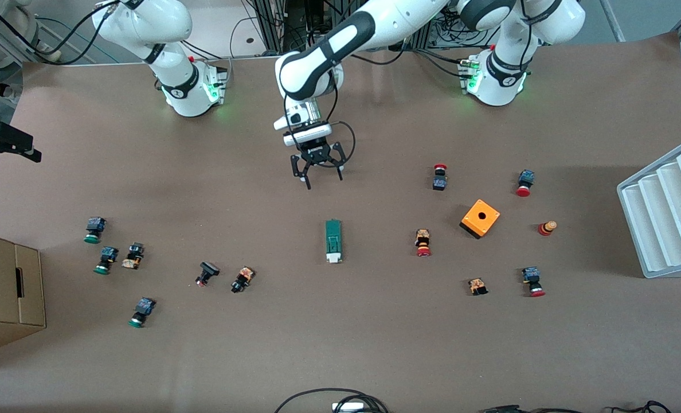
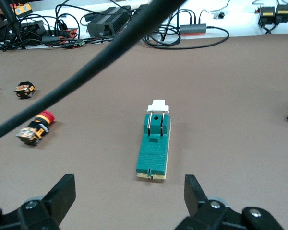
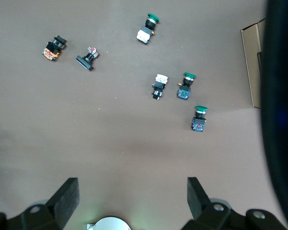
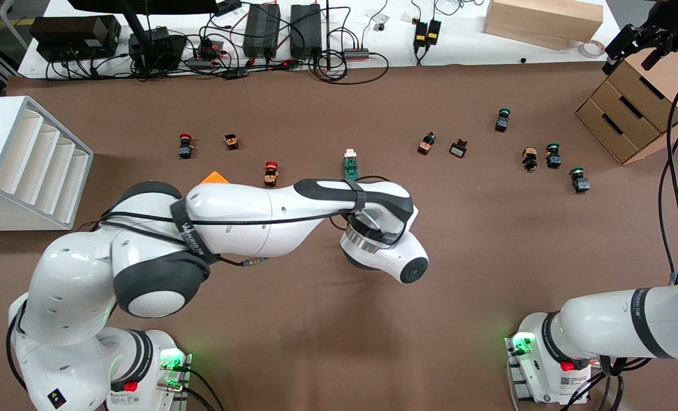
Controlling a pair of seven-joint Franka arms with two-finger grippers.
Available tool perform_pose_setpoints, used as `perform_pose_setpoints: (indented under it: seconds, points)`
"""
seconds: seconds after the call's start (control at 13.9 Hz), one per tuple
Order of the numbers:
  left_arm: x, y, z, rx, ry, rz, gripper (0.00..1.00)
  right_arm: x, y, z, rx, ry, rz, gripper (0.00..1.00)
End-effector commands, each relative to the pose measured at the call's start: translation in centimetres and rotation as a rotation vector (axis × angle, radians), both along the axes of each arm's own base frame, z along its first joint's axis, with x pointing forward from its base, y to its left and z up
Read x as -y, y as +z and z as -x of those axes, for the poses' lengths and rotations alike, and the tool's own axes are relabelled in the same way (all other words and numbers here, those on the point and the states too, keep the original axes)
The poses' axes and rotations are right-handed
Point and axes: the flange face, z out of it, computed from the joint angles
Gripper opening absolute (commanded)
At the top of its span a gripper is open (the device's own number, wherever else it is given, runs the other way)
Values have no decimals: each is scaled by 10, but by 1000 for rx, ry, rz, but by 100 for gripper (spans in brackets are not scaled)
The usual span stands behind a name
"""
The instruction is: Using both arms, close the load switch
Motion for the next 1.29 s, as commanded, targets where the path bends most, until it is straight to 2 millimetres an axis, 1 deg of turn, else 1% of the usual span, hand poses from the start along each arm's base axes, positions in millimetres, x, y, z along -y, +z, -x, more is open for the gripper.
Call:
perform_pose_setpoints:
  seconds: [0.0,0.14,0.22,0.29,0.43,0.5,0.57,0.72,0.86,0.93,1.01,1.08,1.15,1.22]
  points:
    - [-9,41,6,-55,2,-77,100,1,5,-7,17,13,32,100]
    - [-13,72,4,-123,-2,-101,100,1,6,-8,28,10,31,100]
    - [-14,85,4,-153,-12,-112,100,-1,8,-9,34,10,32,100]
    - [-16,98,3,-178,-15,-123,100,-1,6,-10,29,16,33,100]
    - [-21,116,3,-207,-24,-156,100,-2,6,-10,28,18,34,100]
    - [-29,126,-7,-229,-13,-173,100,0,7,-8,31,19,33,100]
    - [-33,138,-10,-253,-18,-185,100,1,5,-10,31,19,33,100]
    - [-38,155,-10,-290,-48,-218,100,-1,5,-12,37,24,35,100]
    - [-46,168,-23,-302,-55,-249,100,-2,5,-12,36,27,34,100]
    - [-46,173,-27,-309,-70,-259,100,-2,5,-12,38,33,36,100]
    - [-50,181,-40,-322,-60,-252,100,-2,5,-12,39,33,36,100]
    - [-51,193,-44,-335,-77,-253,100,-2,6,-12,40,33,36,100]
    - [-57,202,-53,-352,-87,-263,100,-2,6,-12,40,31,36,100]
    - [-65,215,-63,-363,-88,-258,100,-2,7,-12,42,30,35,100]
